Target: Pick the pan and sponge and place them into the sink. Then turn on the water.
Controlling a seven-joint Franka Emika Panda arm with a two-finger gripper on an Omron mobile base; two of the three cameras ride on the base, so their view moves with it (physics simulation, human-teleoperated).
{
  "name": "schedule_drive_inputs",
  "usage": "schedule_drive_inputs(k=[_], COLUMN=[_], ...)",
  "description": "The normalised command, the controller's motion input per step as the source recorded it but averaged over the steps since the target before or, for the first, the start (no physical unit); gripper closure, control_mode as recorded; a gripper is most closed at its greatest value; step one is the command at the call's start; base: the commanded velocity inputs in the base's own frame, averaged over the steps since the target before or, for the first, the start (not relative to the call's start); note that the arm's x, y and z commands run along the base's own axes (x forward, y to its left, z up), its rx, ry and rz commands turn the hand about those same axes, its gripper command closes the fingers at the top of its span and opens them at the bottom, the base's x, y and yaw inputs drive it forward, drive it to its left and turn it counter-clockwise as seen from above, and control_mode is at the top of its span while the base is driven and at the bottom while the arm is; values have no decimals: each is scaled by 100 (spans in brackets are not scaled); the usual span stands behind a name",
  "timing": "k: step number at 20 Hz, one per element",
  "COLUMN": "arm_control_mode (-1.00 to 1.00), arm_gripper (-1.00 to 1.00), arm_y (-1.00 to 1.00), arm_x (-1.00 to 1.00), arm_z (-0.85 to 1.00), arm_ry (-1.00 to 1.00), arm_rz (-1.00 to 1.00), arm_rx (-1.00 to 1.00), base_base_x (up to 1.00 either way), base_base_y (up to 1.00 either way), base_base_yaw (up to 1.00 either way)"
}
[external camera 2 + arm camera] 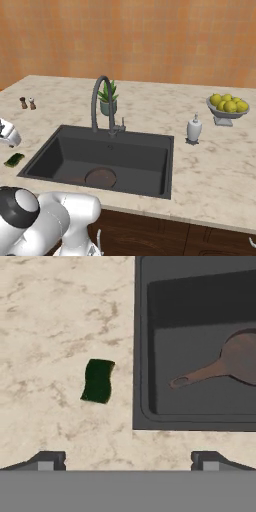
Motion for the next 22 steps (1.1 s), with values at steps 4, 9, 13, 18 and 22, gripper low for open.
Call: schedule_drive_inputs(k=[4,9,13,18,22], arm_control_mode=[-100,-100,-100,-100,-100], arm_gripper=[-100,-100,-100,-100,-100], arm_y=[13,22,20,13,1], arm_x=[0,0,0,3,14], arm_z=[-32,-47,-33,-26,-24], arm_ry=[0,0,0,0,0], arm_rz=[0,0,0,0,0], arm_rx=[0,0,0,0,0], base_base_x=[0,0,0,0,0], base_base_y=[0,0,0,0,0], base_base_yaw=[0,0,0,0,0])
